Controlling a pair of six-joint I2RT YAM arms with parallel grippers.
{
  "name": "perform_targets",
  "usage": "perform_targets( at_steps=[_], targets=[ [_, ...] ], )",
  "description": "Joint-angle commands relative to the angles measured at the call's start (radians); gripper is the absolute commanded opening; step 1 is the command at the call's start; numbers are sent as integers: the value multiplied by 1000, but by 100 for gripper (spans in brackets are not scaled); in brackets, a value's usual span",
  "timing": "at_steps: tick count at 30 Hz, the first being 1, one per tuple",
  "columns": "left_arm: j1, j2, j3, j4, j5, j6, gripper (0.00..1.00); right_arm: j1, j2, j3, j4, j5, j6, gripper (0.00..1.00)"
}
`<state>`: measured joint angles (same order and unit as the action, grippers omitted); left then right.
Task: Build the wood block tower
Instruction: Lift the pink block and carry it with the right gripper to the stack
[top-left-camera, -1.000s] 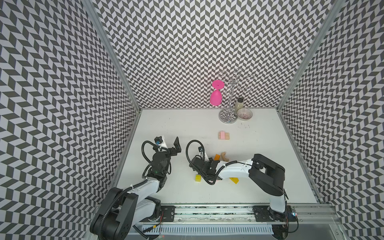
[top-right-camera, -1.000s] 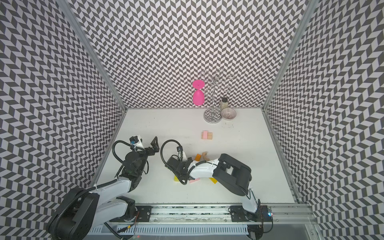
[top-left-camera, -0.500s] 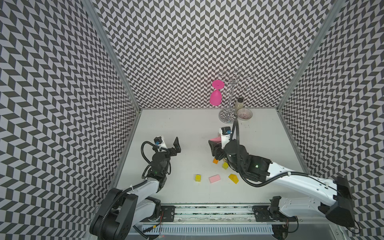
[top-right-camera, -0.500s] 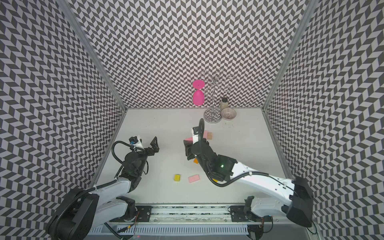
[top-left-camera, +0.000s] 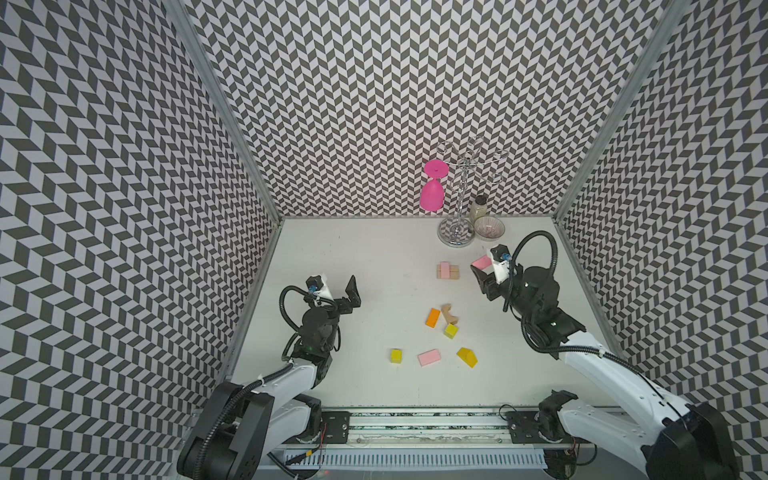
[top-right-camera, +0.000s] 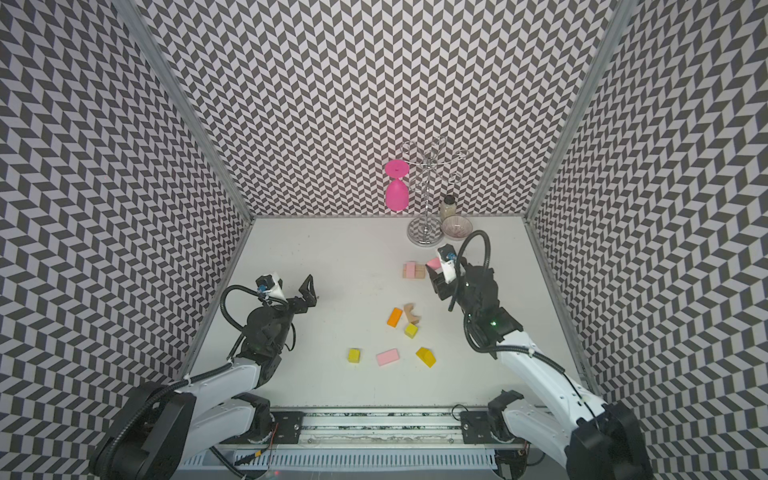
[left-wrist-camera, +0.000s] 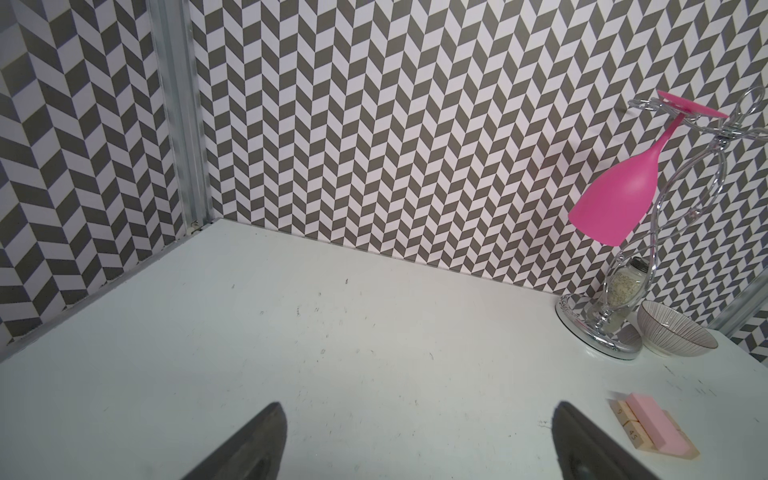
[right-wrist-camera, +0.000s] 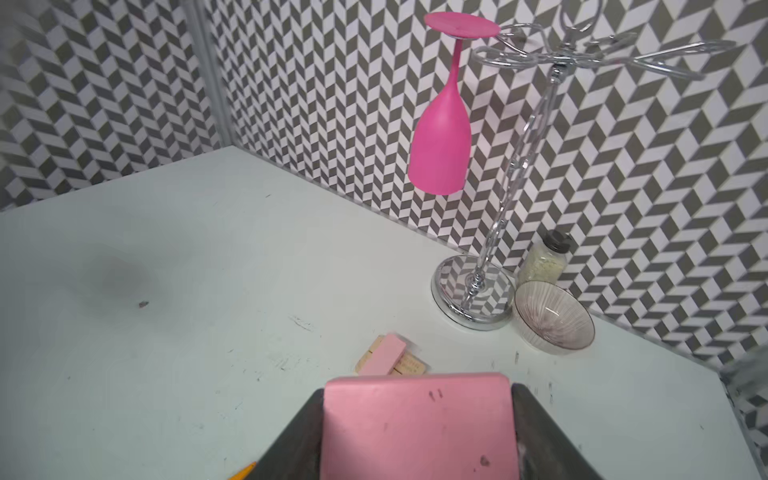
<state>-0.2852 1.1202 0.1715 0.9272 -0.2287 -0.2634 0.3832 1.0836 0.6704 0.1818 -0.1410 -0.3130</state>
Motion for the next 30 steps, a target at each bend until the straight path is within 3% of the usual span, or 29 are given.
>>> perform_targets(
  at_steps=[1, 3, 6, 11, 14, 20, 24, 30],
  targets=[
    [6, -16, -13, 39, 17, -16, 100, -18, 177, 146, -122, -387, -271, 0],
    [6, -19, -16, 41, 23, -15, 100, -31, 335, 307, -360, -422, -443, 0],
    [6, -28, -23, 49, 61, -8, 100, -59, 502, 462, -572, -421, -665, 0],
    [-1, -21, -100, 250, 426, 115, 100, -142, 636, 596, -728, -484, -905, 0],
    [-38, 28, -62, 219, 512, 174, 100, -173, 707, 643, -814, -453, -1049, 0],
    [-112, 151, 60, 100, 606, 279, 100, -224, 810, 713, -850, -415, -1162, 0],
    [-115, 149, 57, 104, 596, 282, 100, -225, 838, 724, -786, -415, -1172, 0],
    [-117, 157, 63, 96, 582, 282, 100, -225, 938, 858, -877, -450, -1214, 0]
  ],
)
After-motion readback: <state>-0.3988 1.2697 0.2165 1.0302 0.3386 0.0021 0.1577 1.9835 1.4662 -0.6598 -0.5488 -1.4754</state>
